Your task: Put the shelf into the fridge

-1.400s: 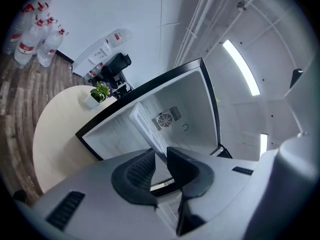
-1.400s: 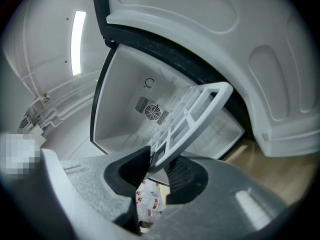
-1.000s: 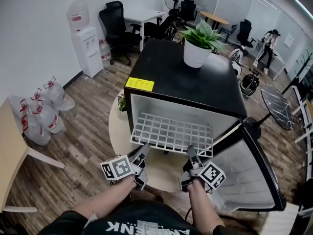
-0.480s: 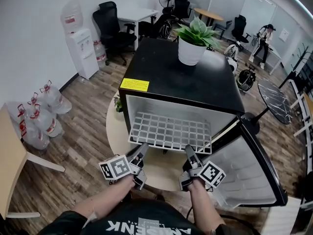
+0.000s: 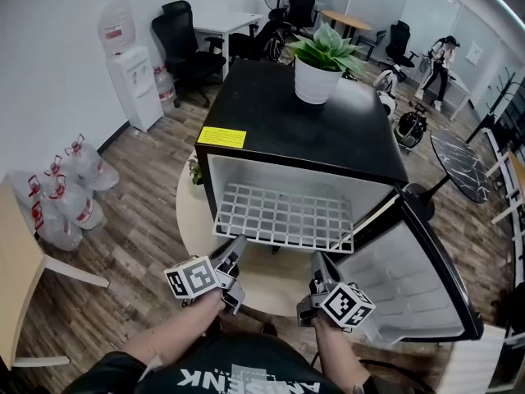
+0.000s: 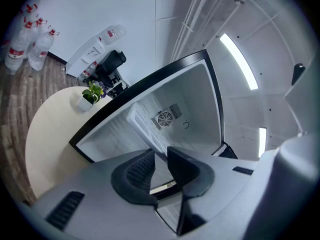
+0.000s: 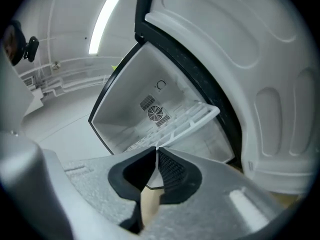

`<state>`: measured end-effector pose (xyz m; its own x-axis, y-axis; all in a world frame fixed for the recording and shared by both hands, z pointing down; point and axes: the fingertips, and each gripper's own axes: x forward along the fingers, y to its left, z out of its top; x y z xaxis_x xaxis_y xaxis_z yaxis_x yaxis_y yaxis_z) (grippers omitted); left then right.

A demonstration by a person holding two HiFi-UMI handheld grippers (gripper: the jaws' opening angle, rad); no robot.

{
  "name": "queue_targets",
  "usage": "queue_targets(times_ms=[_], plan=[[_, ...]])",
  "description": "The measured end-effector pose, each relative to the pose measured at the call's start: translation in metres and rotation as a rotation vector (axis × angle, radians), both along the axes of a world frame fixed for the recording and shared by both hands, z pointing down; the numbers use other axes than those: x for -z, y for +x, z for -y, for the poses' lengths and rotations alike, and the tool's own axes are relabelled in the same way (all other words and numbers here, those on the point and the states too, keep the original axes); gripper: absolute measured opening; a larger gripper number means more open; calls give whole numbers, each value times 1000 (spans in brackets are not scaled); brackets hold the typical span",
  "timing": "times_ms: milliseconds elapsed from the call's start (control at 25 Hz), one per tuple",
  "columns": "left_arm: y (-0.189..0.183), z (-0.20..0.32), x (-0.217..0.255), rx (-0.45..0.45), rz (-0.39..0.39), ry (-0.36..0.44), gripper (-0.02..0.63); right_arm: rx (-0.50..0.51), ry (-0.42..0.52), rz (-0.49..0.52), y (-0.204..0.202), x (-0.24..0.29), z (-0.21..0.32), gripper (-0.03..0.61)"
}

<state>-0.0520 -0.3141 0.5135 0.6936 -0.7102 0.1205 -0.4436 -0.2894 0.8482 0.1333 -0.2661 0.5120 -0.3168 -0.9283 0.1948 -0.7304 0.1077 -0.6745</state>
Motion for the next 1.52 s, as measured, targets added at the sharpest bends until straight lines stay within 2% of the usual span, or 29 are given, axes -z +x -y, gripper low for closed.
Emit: queue_targets(times_ms=[120, 280, 400, 520, 600, 800, 1120, 1520], plan=[[0, -1, -1, 0, -3, -7, 78, 7, 9, -70, 0, 1, 1, 11], [1, -1, 0, -15, -11, 6, 80, 2, 7, -98, 1, 2, 3, 9], [2, -2, 1, -12, 24, 29, 87, 16, 6, -102, 2, 2, 2, 9], [-4, -7, -2, -9, 164, 81, 89, 42, 0, -112, 2, -2, 4, 8], [-6, -16, -8, -13, 273, 117, 59, 48, -9, -116, 1, -4, 4, 8], [-4, -10, -6, 20, 372, 174, 43, 54, 1, -117, 4, -3, 10, 8], [-16, 18, 5, 88, 400, 202, 23, 73, 11, -123, 7, 1, 32, 8], [-9, 39, 5, 85, 465, 231, 20, 77, 8, -118, 10, -3, 49, 8]])
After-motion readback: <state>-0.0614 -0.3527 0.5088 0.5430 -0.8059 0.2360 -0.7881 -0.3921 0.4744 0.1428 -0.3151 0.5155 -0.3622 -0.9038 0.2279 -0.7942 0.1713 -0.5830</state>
